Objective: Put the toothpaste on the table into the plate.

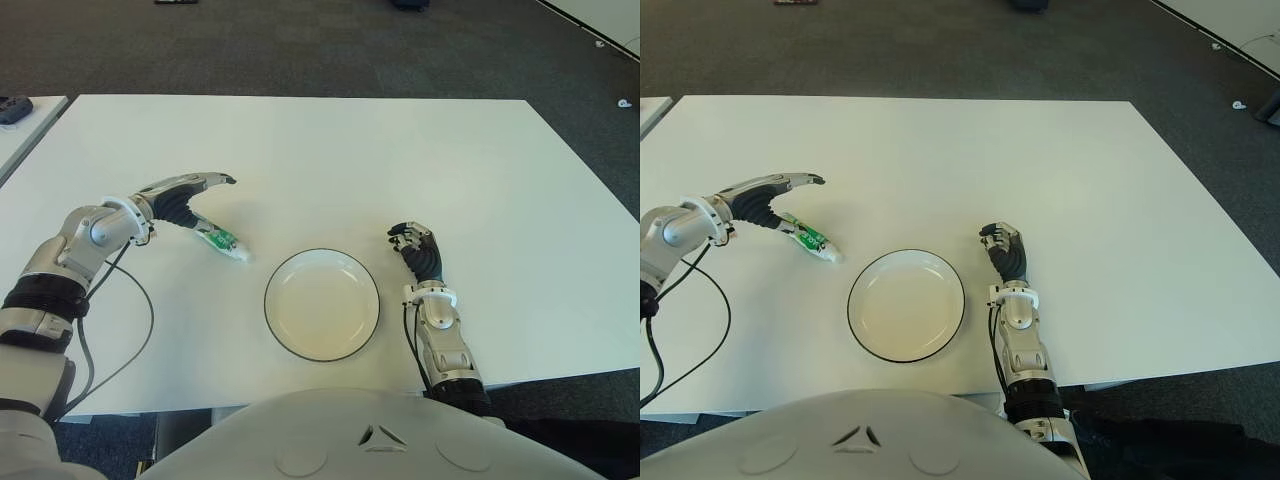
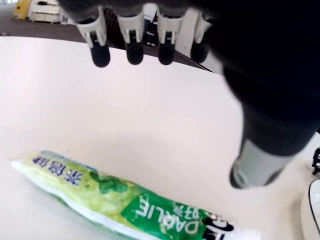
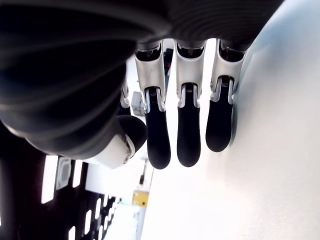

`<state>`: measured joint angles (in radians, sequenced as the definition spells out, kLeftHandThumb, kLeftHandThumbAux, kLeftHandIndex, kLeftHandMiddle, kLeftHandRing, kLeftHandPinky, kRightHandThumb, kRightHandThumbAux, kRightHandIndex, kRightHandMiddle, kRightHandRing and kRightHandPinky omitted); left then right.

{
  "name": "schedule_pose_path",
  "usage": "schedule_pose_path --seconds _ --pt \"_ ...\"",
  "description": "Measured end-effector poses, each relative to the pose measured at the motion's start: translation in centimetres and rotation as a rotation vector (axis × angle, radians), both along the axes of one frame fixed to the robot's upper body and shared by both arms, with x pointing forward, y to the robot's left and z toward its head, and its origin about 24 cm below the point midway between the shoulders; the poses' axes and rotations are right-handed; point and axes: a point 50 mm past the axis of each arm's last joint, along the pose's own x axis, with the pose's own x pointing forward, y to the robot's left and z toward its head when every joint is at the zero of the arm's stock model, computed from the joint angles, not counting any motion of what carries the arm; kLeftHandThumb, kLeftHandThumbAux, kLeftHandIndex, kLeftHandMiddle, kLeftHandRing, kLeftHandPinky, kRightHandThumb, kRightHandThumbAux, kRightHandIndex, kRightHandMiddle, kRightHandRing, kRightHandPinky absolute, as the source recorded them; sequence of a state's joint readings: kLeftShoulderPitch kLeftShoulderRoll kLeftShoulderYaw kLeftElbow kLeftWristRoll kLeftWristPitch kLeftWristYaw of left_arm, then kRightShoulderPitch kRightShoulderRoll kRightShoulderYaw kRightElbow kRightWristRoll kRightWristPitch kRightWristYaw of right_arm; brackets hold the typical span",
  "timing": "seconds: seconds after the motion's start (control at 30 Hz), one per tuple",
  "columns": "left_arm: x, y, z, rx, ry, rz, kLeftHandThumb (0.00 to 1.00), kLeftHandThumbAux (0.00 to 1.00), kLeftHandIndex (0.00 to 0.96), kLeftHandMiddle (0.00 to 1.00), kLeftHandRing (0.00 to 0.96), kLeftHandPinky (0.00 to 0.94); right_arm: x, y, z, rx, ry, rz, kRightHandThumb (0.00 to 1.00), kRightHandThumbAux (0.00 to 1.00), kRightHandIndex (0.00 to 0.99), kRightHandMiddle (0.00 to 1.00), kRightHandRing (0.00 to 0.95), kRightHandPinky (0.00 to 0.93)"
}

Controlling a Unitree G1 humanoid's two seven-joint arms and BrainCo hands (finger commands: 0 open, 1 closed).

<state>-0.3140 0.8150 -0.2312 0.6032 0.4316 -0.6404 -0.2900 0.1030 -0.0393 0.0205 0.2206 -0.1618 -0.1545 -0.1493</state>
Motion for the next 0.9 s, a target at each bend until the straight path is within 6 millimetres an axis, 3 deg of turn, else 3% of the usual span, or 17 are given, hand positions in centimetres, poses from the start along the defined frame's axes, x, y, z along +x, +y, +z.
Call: schedule_pose_path --seconds 0.17,0.47,0.7,0.9 --pt "-0.6 0.3 -0.3 0.05 0.002 -0.019 0.396 0.434 0.0 0.0 0.0 0.0 0.0 0.0 0.0 0.001 0.0 -0.001 0.715 0.733 0.423 0.471 0.454 0.467" --pt "-1.3 0.6 -1.5 0.146 -0.001 -0.032 0.434 0.3 0.0 0.0 0.0 0.0 -0.1 0.0 0.0 0.004 0.001 -0.001 0.715 0.732 0.423 0.476 0.46 0.471" --pt "-2.2 1.3 -4.6 0.298 0.035 -0.069 0.424 0.24 0.0 0.0 0.0 0.0 -0.2 -0.1 0.0 0.001 -0.001 -0.003 0.714 0.732 0.423 0.474 0.463 0.477" --pt "-2.0 1.2 -4.9 0.391 0.007 -0.178 0.429 0.214 0.0 0.0 0.0 0.0 -0.2 -0.1 0.0 0.0 -0.001 -0.003 0.713 0.732 0.423 0.47 0.462 0.476"
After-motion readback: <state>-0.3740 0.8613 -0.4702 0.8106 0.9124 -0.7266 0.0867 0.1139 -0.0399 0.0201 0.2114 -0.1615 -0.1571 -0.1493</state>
